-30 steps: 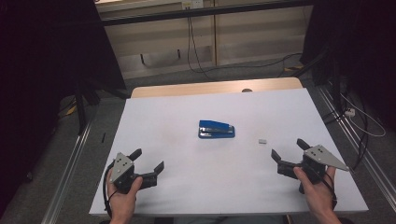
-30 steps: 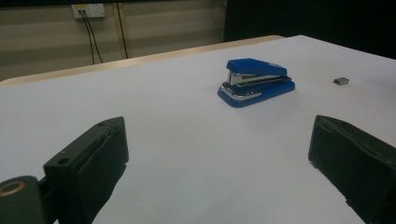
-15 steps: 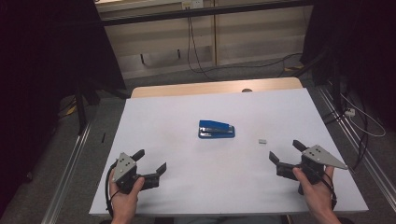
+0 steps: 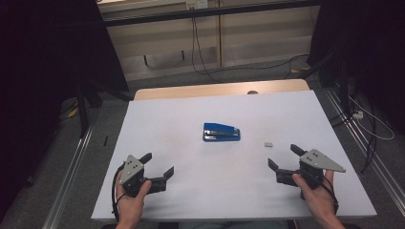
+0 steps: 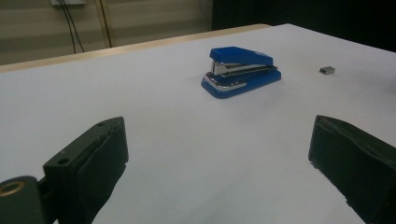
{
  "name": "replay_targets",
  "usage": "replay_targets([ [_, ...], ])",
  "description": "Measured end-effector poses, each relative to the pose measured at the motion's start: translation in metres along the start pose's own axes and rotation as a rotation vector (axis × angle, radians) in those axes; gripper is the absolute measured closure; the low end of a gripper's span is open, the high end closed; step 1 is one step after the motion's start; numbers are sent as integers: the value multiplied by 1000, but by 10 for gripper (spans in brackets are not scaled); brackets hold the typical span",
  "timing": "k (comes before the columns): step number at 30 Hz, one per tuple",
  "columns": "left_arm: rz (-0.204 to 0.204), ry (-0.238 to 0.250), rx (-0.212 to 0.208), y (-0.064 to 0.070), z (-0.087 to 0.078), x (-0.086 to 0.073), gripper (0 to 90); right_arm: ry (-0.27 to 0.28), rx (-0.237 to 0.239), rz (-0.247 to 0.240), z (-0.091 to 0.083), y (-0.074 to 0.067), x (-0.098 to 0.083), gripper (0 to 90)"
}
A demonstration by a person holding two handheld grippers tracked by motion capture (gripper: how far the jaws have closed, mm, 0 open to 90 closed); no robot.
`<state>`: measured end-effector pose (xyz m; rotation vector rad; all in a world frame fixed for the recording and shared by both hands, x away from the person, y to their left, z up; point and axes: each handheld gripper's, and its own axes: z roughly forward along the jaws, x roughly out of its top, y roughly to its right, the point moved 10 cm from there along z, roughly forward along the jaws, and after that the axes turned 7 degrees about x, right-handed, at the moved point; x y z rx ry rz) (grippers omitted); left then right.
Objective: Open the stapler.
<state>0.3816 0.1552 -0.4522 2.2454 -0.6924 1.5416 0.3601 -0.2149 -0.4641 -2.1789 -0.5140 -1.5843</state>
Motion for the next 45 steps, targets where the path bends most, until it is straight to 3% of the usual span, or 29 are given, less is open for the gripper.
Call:
replay_targets([
  [4,-2,-16,-37,7,2,-2,47,-6,-3,-6,4,-4,2,61],
  [7,7,-19,-39,9,3,-2,46,-1,-26,-9,9,-2,3,51],
  [16,40,-33,-42,13,17,-1,43,19,-2,-14,20,-6,9,51],
  [20,53,-50,-44,11,22,-2,42,19,25,-24,26,-13,11,40],
  [23,50,-69,-45,11,23,-4,43,31,72,-20,30,-21,14,25],
  [26,16,-86,-56,13,24,-5,45,28,81,-39,36,-27,17,19],
  [28,40,-84,-52,16,26,-3,49,21,106,-49,44,-35,17,13],
  [31,17,-78,-71,19,28,-1,53,17,123,-51,49,-39,18,10],
  [34,24,-80,-83,21,34,1,58,17,124,-50,56,-41,19,17],
  [38,31,-77,-64,20,38,3,59,17,139,-42,61,-42,20,16],
  [40,6,-82,-88,22,41,5,59,16,137,-46,63,-42,20,23],
  [43,57,-66,-78,23,44,9,60,12,146,-41,66,-43,20,30],
  [45,49,-66,-88,25,48,12,60,13,148,-41,67,-44,21,44],
])
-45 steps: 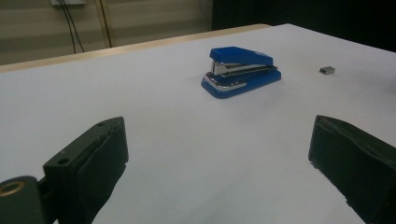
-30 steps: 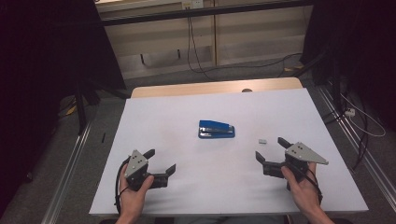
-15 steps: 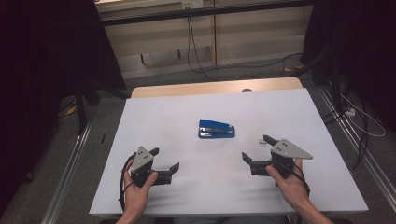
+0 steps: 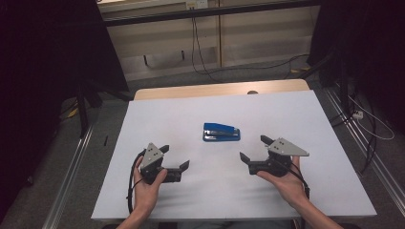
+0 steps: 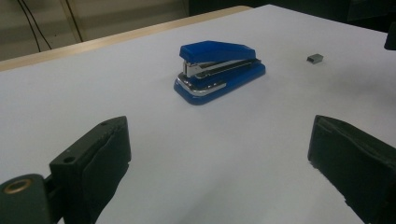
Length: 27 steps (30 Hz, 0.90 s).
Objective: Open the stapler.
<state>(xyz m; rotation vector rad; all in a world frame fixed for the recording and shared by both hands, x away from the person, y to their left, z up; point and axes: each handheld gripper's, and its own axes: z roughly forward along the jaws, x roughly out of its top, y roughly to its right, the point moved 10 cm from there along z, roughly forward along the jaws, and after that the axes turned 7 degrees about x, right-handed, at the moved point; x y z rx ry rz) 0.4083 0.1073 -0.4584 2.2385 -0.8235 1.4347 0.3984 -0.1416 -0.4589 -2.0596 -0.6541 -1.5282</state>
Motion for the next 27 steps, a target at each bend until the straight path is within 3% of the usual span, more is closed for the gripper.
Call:
replay_targets([
  [1,-25,-1,-13,1,2,2,64,0,4,2,3,0,1,50],
  [3,-10,2,-8,2,4,5,64,3,9,6,5,0,3,71],
  [10,-14,16,-14,3,13,13,67,-3,28,-1,17,-3,6,100],
  [12,5,39,-25,5,17,18,67,-3,38,-3,21,-6,8,114],
  [13,42,49,-19,5,21,21,67,5,44,-2,25,-7,12,121],
  [17,19,53,-31,7,28,25,67,15,51,-6,32,-8,19,142],
  [22,23,43,-25,7,38,26,67,17,55,-3,39,-8,22,155],
  [25,-8,34,-34,6,44,26,67,10,57,-2,44,-7,22,176],
  [27,7,23,-27,5,48,26,67,4,57,-13,48,-7,21,211],
])
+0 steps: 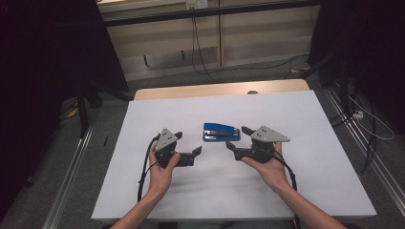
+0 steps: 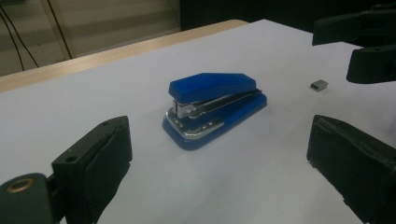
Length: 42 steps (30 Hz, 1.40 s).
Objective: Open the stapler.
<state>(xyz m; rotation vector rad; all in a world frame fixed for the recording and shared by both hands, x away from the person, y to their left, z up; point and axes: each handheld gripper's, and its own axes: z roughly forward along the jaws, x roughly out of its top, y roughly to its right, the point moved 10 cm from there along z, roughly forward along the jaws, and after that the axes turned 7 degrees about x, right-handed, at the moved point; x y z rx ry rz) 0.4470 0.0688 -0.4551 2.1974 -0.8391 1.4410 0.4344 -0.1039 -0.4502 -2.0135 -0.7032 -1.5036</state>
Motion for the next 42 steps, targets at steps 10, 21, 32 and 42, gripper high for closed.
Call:
replay_targets([
  [10,48,-3,-6,1,17,5,62,4,1,0,6,5,6,271],
  [21,73,-49,-4,0,30,-3,37,10,4,14,15,10,4,395],
  [32,54,-34,14,-5,34,-1,35,-6,35,6,20,8,-1,654],
  [42,52,-52,53,-19,47,-1,45,-39,67,13,25,8,-6,900],
])
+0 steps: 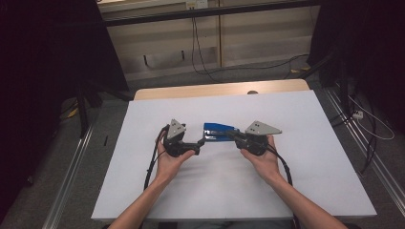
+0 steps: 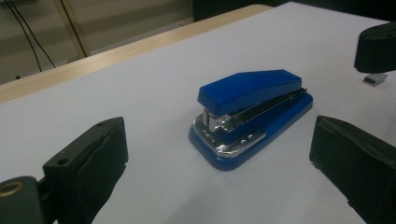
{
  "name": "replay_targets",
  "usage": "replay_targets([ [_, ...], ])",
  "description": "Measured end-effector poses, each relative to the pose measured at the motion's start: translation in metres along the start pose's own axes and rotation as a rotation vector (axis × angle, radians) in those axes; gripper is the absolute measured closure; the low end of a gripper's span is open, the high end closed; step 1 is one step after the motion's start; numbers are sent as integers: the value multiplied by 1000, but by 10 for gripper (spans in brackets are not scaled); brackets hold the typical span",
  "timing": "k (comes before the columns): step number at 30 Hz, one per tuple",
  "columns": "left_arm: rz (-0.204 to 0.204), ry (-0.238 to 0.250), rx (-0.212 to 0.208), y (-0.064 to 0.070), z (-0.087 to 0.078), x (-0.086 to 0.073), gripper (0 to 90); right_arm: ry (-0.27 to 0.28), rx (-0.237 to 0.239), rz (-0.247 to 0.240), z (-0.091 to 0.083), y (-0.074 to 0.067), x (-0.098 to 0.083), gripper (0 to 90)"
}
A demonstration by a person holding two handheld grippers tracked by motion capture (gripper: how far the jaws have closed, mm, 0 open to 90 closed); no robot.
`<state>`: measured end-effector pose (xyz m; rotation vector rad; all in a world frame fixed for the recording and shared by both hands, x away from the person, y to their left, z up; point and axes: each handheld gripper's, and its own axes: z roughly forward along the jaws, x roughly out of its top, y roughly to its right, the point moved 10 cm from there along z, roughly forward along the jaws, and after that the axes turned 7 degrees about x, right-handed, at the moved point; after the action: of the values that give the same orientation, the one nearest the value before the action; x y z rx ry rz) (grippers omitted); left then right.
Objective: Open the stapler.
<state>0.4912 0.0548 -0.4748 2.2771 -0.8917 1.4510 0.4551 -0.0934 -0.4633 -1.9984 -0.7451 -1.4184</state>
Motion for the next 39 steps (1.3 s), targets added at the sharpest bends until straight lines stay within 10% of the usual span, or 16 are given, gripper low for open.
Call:
replay_targets([
  [17,-92,-31,-14,-7,20,10,377,-52,30,-25,24,-1,-1,900],
  [32,-68,-71,-57,-5,22,1,859,-97,52,-37,42,-3,-3,900],
  [39,-44,-88,-50,-8,27,0,900,-111,40,-25,43,3,-5,900],
])
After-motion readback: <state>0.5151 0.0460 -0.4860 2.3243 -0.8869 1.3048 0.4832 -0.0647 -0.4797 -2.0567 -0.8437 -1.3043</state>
